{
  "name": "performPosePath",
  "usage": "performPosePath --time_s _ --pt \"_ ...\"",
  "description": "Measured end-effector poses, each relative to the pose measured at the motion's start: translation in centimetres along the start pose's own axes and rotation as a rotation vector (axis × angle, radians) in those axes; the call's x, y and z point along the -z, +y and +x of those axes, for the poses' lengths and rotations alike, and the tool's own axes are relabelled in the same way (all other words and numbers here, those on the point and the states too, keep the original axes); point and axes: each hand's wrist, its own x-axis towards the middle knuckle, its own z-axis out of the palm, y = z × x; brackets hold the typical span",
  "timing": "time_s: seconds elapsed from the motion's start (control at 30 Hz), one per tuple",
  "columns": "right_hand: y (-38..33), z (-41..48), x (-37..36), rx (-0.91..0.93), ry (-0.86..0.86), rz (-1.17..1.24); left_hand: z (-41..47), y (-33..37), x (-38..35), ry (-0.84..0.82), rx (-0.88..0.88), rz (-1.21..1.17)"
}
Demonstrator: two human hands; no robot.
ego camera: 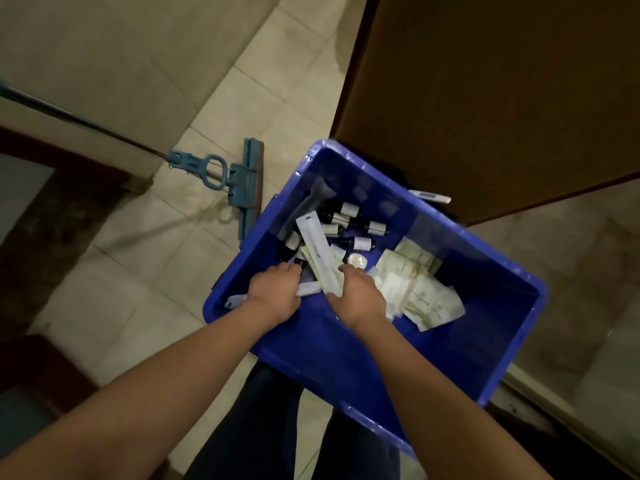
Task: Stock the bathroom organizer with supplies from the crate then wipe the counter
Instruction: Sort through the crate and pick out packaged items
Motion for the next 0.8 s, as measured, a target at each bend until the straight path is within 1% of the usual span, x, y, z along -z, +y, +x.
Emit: performPosePath --time_s 0.13,0.33,0.5,0.63,0.8 --pt "-0.3 2.3 -1.4 -0.040 0.023 0.034 1.7 -0.5 -1.0 -0.055 0.008 0.029" --pt "-0.5 4.3 -2.3 -0.088 0.114 0.061 3.3 -0.2 -1.9 -0.104 0.038 0.040" --pt "0.1 4.9 -2.0 -0.061 0.037 0.054 3.4 0.2 -1.8 -0.115 -0.002 0.077" --pt "0.5 4.1 -1.3 -0.043 -0.012 0.120 2.8 0.5 -1.3 -0.114 -0.027 0.062" --pt "1.0 1.8 0.2 -0.079 0.048 0.241 1.5 1.2 0.1 -0.159 -0.021 0.082"
